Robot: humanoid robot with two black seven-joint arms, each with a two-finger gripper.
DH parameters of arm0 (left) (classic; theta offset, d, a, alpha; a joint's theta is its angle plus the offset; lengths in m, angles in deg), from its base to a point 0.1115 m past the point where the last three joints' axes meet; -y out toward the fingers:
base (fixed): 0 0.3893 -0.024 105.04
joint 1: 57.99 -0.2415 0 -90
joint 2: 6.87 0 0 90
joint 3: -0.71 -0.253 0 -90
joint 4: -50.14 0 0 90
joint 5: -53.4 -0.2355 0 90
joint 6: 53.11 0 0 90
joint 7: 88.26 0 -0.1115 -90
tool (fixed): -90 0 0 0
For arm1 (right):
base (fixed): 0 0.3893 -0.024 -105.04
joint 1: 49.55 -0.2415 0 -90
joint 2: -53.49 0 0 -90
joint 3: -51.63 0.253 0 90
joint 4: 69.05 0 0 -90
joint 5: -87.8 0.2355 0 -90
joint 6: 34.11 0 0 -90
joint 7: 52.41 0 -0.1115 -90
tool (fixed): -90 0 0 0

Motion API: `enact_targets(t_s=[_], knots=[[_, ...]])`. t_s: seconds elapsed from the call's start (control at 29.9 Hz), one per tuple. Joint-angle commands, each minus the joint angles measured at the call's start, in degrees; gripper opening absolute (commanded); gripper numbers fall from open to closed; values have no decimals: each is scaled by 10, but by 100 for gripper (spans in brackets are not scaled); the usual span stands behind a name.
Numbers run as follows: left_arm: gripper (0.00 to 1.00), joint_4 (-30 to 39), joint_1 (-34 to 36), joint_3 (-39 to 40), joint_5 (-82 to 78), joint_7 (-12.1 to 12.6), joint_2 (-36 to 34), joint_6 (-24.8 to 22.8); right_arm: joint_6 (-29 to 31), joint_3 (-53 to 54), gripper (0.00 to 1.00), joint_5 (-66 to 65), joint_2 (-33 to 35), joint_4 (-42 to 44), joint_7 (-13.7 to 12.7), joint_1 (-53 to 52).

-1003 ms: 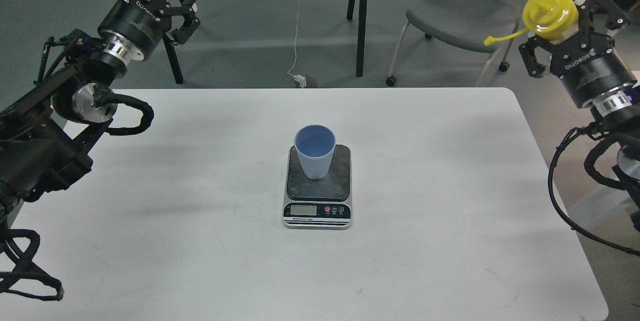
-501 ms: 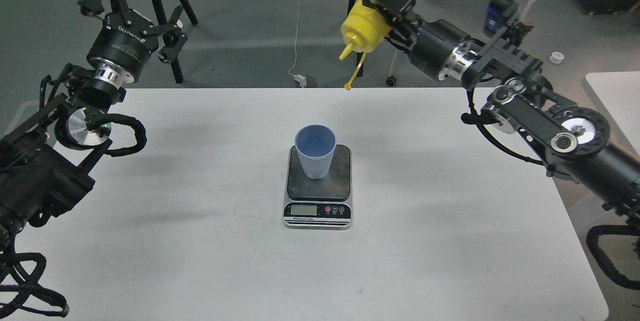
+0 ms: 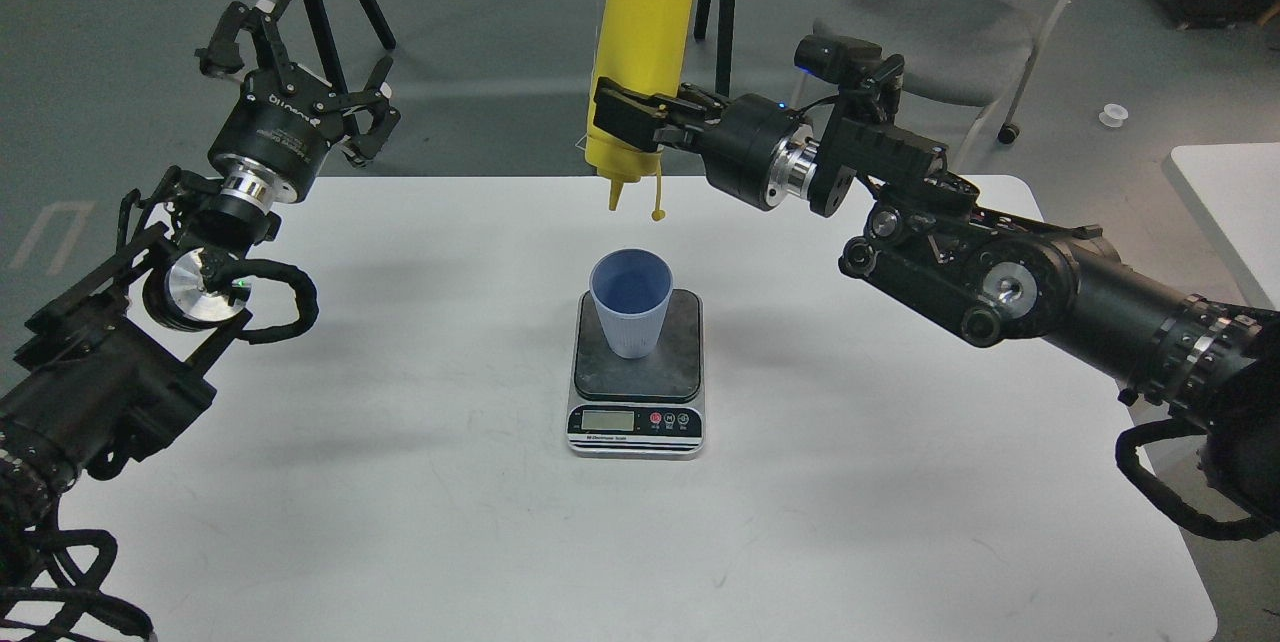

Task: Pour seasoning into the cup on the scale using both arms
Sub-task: 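Tilt the bottle upside down above the cup to pour, then turn the bottle upright with the right gripper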

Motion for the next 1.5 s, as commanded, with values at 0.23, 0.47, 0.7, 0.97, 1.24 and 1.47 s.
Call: enact_targets(t_s=[0.23,0.47,0.7,0.97,1.24,1.47], knots=[[99,0,2,1,-1,-2,0,3,-79,-48,34,-11,-57,74,5,3],[99,2,3,0,-1,-2,-2,4,-71,-49,34,-3,-68,73,5,0],[99,5,7,0,-1,1,-5,5,40,8,34,212,21,18,-1,-8],[99,7,6,1,0,0,-21,5,167,51,34,506,150,-4,-4,9],[99,7,-11,16,5,-1,-30,2,271,96,35,893,208,-12,-45,111],[99,7,-11,23,6,0,-29,5,336,188,35,982,198,-34,-46,244]])
